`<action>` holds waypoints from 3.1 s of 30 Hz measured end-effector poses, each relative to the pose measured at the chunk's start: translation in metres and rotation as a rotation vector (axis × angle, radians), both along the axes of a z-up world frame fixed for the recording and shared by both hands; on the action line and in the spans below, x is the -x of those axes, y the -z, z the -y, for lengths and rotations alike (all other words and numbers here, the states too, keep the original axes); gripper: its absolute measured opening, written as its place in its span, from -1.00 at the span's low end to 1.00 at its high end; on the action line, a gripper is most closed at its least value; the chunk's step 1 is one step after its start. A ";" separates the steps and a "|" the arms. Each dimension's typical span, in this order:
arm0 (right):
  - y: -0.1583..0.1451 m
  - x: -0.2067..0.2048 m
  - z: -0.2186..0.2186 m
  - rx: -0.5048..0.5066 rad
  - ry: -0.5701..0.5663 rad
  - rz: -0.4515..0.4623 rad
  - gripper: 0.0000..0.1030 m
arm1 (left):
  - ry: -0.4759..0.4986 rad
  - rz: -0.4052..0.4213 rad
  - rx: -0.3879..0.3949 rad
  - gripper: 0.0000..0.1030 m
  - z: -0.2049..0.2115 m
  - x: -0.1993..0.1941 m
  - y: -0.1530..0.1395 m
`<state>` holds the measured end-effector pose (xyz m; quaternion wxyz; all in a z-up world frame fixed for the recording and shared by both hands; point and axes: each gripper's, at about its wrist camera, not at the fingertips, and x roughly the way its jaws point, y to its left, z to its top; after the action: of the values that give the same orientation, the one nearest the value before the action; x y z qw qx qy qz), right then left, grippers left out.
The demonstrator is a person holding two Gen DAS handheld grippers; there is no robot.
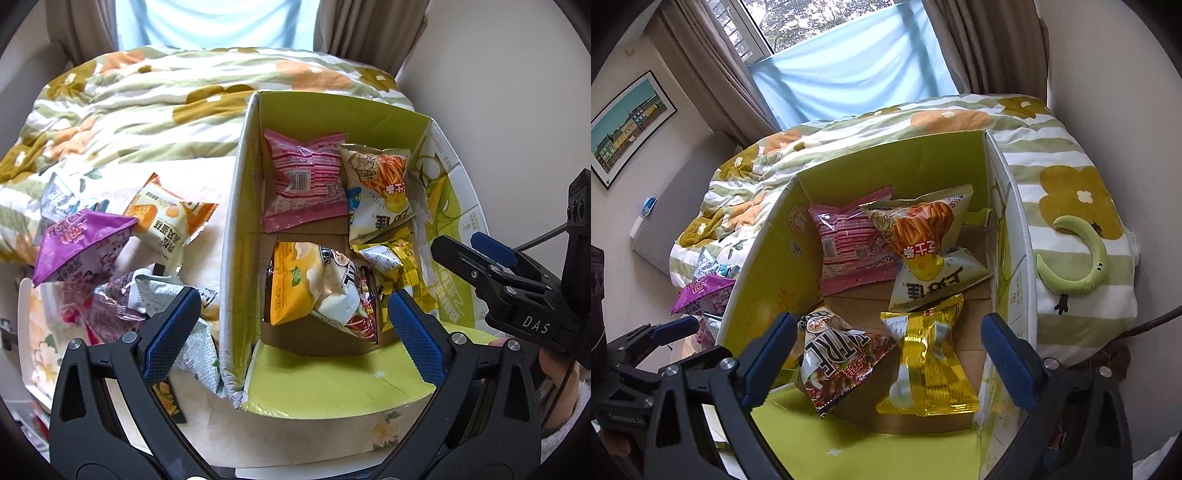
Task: Organize snacks
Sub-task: 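Lower both bags into the box and open both tools, then move both tools back toward the remaining snack bags on the table, then grasp the purple bag with the left tool while the right tool grasps the silver-purple bag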
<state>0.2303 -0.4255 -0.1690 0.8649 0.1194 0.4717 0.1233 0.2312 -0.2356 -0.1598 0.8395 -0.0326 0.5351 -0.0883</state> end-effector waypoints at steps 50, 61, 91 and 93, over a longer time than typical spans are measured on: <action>-0.039 0.092 -0.260 0.030 0.168 0.058 0.93 | 0.216 0.131 -0.009 0.95 -0.300 0.025 -0.025; 0.025 0.091 -0.281 -0.130 0.362 -0.073 0.93 | 0.435 0.148 -0.137 0.95 -0.264 -0.019 0.037; 0.105 0.054 -0.278 -0.473 0.544 -0.178 0.93 | 0.471 0.093 -0.134 0.18 -0.235 -0.064 0.087; 0.106 0.051 -0.280 -0.475 0.542 -0.179 0.93 | 0.460 0.094 -0.130 0.17 -0.239 -0.061 0.083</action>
<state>0.1797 -0.1455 -0.2750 0.7697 0.4478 0.4547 -0.0152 0.2927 0.0033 -0.2432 0.8216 0.1485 0.4934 -0.2439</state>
